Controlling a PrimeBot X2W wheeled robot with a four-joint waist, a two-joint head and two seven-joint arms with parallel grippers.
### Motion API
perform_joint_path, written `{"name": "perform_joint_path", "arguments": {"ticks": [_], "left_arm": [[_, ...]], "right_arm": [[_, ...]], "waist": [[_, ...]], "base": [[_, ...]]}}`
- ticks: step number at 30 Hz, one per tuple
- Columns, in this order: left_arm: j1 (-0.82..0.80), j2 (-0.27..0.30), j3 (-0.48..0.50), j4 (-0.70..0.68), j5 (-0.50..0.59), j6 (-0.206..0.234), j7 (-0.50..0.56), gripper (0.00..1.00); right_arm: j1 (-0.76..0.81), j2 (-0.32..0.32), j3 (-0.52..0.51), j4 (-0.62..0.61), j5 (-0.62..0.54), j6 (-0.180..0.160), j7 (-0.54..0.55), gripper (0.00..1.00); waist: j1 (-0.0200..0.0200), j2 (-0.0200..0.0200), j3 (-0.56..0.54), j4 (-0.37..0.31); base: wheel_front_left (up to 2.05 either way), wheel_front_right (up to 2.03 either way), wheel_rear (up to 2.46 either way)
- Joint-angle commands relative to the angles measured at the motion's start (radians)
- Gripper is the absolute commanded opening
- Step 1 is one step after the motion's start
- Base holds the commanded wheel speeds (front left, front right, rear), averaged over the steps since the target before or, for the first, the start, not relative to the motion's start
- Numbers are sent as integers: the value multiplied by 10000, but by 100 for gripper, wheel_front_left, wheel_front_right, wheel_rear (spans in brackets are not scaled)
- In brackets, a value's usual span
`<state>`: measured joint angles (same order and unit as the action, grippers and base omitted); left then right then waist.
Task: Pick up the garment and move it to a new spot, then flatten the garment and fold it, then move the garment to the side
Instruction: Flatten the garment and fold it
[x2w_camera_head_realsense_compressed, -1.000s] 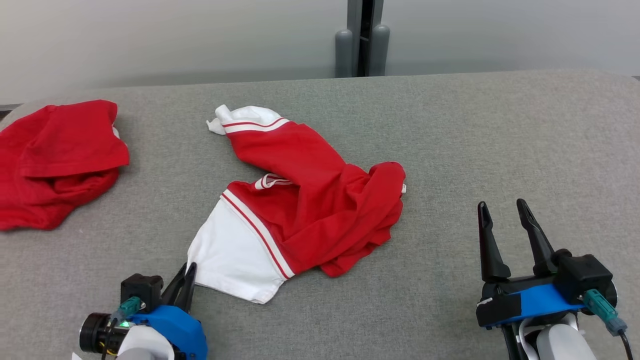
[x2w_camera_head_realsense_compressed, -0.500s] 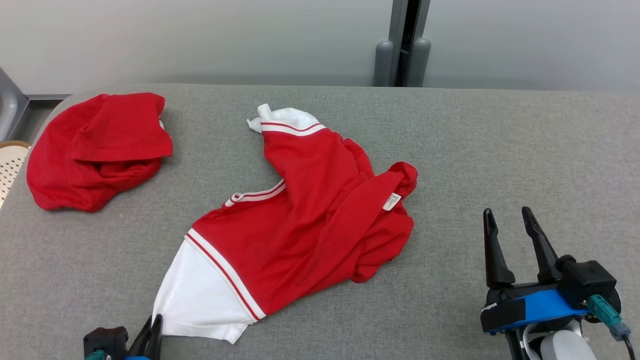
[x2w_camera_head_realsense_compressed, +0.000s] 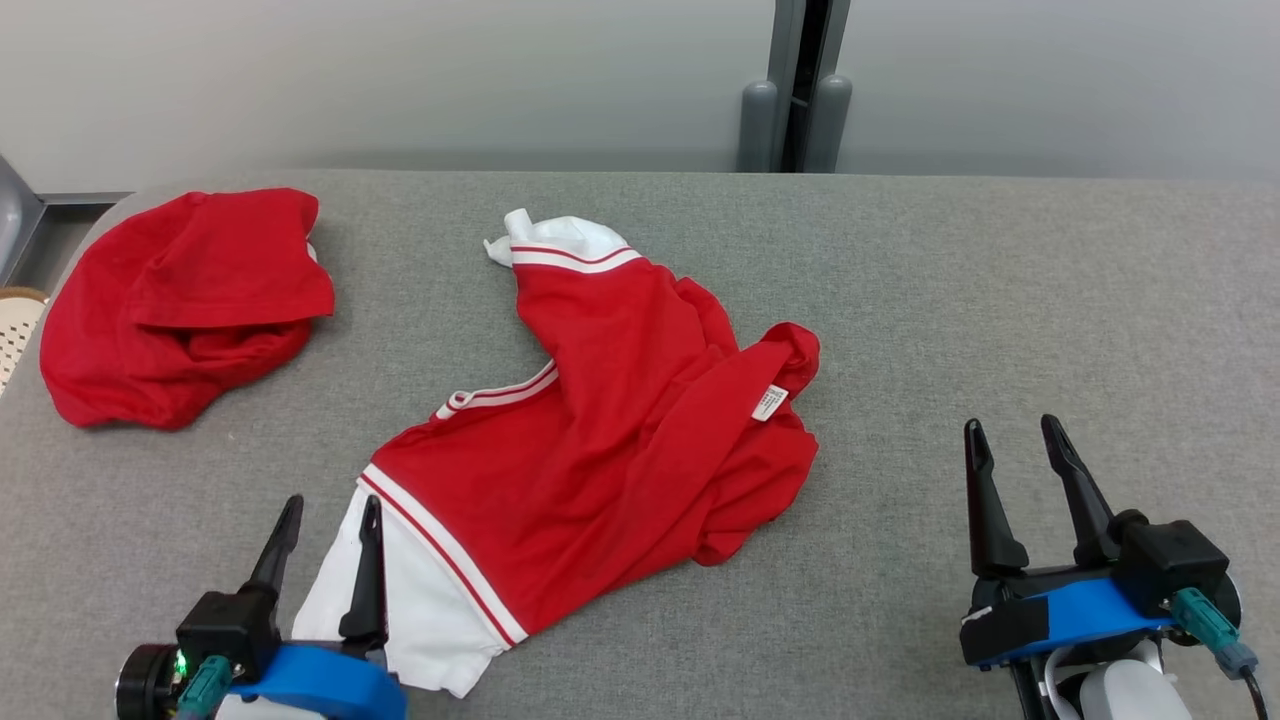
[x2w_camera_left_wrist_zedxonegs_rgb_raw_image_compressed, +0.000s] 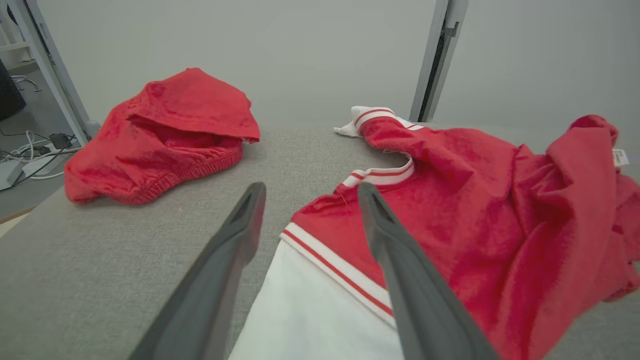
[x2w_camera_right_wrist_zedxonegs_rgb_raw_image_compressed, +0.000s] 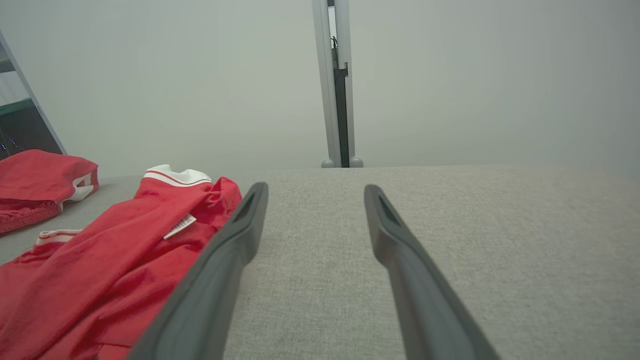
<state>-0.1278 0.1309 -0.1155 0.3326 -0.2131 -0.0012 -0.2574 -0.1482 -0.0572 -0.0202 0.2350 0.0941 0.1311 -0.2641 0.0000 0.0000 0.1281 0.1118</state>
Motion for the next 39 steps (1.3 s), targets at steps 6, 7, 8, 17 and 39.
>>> {"name": "perform_joint_path", "arguments": {"ticks": [6,7,8,17,39], "left_arm": [[-763,-306,1,-965,441,21,-81,100],[-850,-336,29,-1068,521,24,-82,100],[-953,-363,82,-1165,568,30,-83,100],[-1290,-534,672,-944,790,-73,-87,100],[-1581,-785,687,-935,725,-202,-89,100]], "right_arm": [[-152,-43,-22,2,1,-7,-2,100],[-168,-46,-24,8,2,-7,-2,100],[-196,-46,-21,13,2,-7,-2,100],[-292,-64,31,120,37,-6,-2,100],[-3092,-1652,2822,2416,180,-7,-2,100]], "waist": [[0,0,114,-251],[0,0,140,-292],[0,0,164,-330],[0,0,301,-590],[0,0,1098,504]], "base": [[0,0,0],[0,0,0],[0,0,0],[0,0,0],[0,0,0]]}}
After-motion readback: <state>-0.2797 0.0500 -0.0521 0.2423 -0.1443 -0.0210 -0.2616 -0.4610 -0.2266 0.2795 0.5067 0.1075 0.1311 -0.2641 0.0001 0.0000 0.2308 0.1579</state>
